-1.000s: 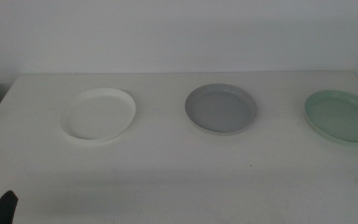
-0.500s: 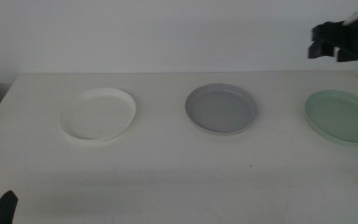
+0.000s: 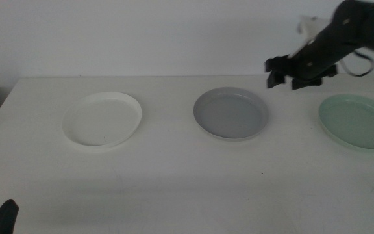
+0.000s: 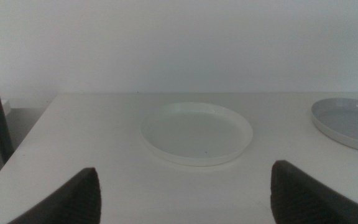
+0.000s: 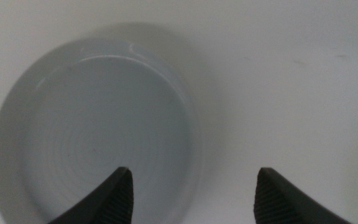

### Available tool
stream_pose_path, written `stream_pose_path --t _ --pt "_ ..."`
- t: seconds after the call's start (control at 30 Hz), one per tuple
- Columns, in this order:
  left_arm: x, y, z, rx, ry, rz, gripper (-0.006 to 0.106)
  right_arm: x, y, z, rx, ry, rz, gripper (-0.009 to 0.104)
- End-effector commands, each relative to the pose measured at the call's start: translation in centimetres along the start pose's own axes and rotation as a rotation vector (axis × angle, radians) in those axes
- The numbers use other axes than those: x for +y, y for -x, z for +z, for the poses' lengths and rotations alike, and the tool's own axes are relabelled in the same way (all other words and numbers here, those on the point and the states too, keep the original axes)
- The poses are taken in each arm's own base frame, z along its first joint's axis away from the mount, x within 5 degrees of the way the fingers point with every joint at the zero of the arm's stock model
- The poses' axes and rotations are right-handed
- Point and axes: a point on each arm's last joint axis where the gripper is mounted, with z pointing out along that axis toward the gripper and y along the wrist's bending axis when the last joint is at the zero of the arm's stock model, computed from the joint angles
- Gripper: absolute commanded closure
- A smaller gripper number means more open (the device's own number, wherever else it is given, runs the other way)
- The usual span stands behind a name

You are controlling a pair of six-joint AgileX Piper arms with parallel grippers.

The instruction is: Stack the three bowls on top of each other.

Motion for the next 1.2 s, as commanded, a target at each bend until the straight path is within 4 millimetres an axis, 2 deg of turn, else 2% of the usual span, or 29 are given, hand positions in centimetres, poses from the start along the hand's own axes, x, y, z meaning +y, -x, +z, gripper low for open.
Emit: stream_pose_path --t 0.0,0.1,0.27,0.47,0.53,0.9,1.1,1.17 --pt "0.0 1.0 -0.1 -0.097 -0.004 -0.014 -0.004 1.2 1.9 -1.8 -0.113 0.004 -0.053 0.046" --pt "0.0 1.0 -0.1 -0.097 -0.004 -0.014 -0.004 1.8 1.9 0.1 -0.095 -0.004 -0.074 0.046" --pt "0.0 1.0 -0.1 -0.097 -0.004 -0.014 -0.004 1.6 1.4 3.1 -0.064 -0.014 -0.083 0.046" --pt "0.0 1.0 -0.1 -0.097 -0.004 -0.014 -0.004 1.2 0.7 5.4 -0.044 -0.021 -0.079 0.047" --pt "0.0 1.0 -0.1 -0.097 -0.004 -0.014 -0.004 1.1 0.7 5.7 -0.049 -0.021 -0.077 0.051" --pt "0.0 1.0 -0.1 -0.097 -0.004 -0.014 -0.004 0.9 0.2 7.2 -0.042 -0.014 -0.059 0.096" --pt "0.0 1.0 -0.1 -0.097 -0.004 -0.014 -0.004 1.0 0.3 6.9 -0.039 -0.014 -0.060 0.096" --pt "0.0 1.0 -0.1 -0.097 -0.004 -0.014 -0.004 2.3 0.4 5.5 -0.044 0.004 -0.078 0.096"
